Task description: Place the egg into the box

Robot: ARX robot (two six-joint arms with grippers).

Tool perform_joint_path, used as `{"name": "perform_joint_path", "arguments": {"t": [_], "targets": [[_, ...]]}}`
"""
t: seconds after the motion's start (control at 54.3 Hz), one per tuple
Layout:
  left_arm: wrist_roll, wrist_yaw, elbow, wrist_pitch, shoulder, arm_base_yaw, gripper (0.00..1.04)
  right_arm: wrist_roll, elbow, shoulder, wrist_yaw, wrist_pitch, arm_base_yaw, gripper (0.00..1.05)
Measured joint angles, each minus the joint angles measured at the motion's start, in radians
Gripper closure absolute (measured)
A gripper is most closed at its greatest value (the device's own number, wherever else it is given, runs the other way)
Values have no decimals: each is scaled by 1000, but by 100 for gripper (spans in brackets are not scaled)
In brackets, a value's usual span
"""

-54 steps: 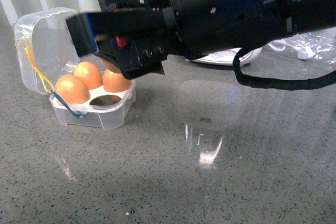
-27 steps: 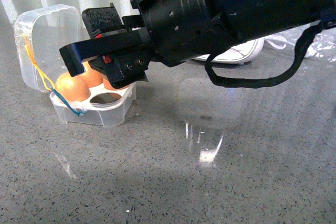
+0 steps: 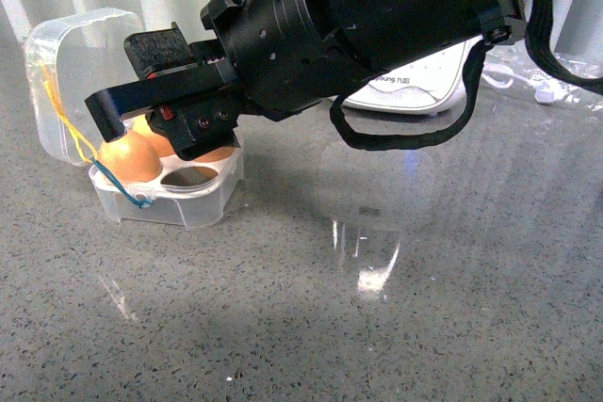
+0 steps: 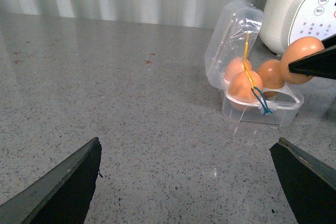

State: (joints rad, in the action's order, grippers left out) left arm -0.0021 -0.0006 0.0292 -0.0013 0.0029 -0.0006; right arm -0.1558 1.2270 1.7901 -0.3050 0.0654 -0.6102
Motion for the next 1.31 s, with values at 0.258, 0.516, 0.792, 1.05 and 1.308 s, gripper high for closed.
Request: {"name": "perform_joint_path", "arguments": {"t": [0.258, 0.516, 0.792, 1.05, 1.308], "targets": [[0, 0, 0, 0, 0, 0, 7, -6, 12, 24, 11, -5, -1, 63], [0, 0, 0, 0, 0, 0, 7, -6, 16, 30, 15, -5, -1, 63], [0, 0, 0, 0, 0, 0, 7, -5, 16, 31, 16, -5, 3, 32], [0, 0, 0, 0, 0, 0, 7, -6, 16, 31, 16, -5, 13, 10], [0, 0, 0, 0, 0, 0, 7, 0, 11, 13, 19, 4, 26, 7]]}}
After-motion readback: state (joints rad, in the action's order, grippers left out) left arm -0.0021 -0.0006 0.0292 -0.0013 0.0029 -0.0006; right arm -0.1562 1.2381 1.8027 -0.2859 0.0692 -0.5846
